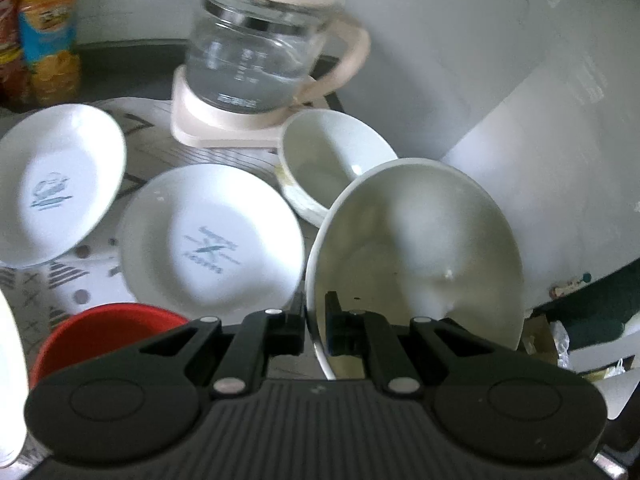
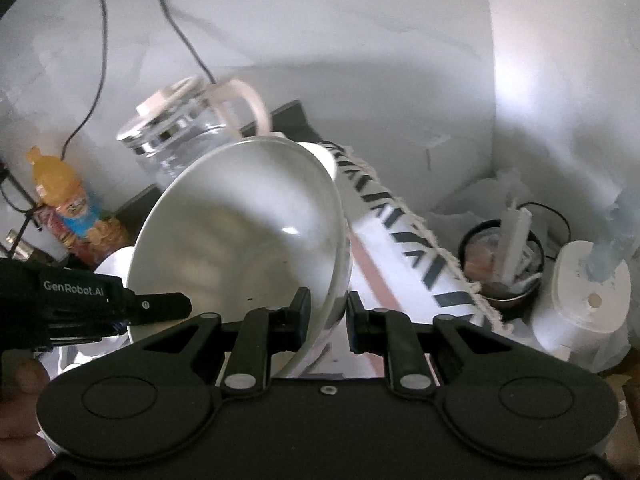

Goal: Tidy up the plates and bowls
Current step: 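Lift the large white bowl with both grippers over the red bowl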

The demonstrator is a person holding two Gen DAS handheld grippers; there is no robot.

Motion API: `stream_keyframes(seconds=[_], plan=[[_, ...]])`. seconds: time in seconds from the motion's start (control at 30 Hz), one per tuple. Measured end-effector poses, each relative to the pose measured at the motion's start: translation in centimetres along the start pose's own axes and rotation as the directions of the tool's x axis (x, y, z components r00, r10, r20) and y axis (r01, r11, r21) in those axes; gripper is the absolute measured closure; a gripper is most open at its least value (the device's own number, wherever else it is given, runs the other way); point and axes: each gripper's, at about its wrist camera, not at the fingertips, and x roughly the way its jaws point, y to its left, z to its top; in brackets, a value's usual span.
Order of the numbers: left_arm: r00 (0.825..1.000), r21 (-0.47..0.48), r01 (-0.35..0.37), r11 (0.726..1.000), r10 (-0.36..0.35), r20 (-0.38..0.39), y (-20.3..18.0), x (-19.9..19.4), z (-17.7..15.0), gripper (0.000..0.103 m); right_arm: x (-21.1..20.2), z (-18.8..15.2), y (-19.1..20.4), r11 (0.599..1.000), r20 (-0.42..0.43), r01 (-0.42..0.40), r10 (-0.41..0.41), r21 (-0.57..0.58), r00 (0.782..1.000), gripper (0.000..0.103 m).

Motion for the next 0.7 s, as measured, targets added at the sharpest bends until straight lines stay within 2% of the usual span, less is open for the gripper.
stream_keyframes(seconds=[0.7], plan=[[0.999,-0.055,-0.021,0.998,0.023,0.042,7.8,-7.4,-2.2,0.095,-2.6,-3.8,8.8,0.996,0.000,-0.054,0.054,-0.068,0.999,0.084]])
